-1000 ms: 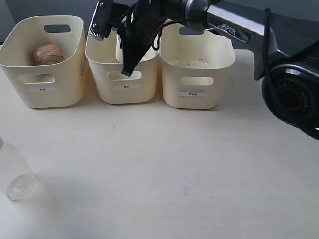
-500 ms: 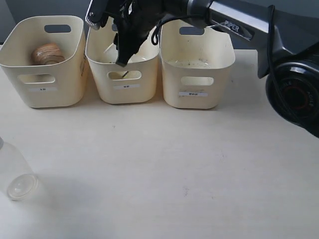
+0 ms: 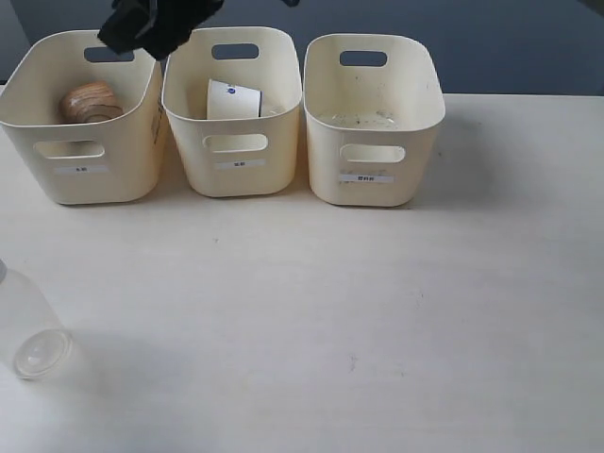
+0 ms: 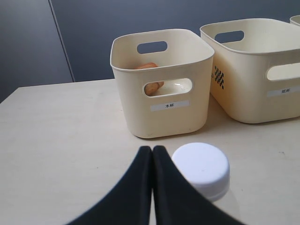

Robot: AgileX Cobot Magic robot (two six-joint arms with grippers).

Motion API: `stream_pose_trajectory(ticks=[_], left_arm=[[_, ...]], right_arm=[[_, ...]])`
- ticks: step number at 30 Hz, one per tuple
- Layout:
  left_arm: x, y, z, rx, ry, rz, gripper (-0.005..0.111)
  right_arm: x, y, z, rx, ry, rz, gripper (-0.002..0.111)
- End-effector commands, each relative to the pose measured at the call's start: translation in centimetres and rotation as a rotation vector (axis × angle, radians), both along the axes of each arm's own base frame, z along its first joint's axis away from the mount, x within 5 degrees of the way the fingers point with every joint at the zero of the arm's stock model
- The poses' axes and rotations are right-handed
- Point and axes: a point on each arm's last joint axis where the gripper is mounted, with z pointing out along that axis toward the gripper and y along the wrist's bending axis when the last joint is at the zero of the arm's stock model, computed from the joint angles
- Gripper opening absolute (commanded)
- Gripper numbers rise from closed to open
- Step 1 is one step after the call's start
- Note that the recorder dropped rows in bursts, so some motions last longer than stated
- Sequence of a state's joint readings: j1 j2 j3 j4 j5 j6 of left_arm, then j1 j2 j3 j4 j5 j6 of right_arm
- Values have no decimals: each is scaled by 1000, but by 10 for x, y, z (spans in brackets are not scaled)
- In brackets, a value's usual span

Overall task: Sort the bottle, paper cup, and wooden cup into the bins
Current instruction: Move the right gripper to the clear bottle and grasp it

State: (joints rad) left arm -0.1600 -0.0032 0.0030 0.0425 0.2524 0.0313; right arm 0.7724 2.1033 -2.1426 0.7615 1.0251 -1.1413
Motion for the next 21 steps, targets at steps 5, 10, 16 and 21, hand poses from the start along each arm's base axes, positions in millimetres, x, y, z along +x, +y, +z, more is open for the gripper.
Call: stream_pose_trajectory(ticks=[5, 10, 16, 21], left_arm=[[0, 0, 2, -5, -13, -3, 0], [0, 0, 2, -5, -13, -3, 0], [0, 0, 2, -5, -13, -3, 0], [0, 0, 2, -5, -13, -3, 0]], right_arm=[[-21, 3, -29, 77, 116, 253, 38], [-30, 7, -51, 157, 116, 343, 38], [-52, 22, -84, 216, 139, 420, 38], [-65, 37, -114, 207, 134, 418, 38]])
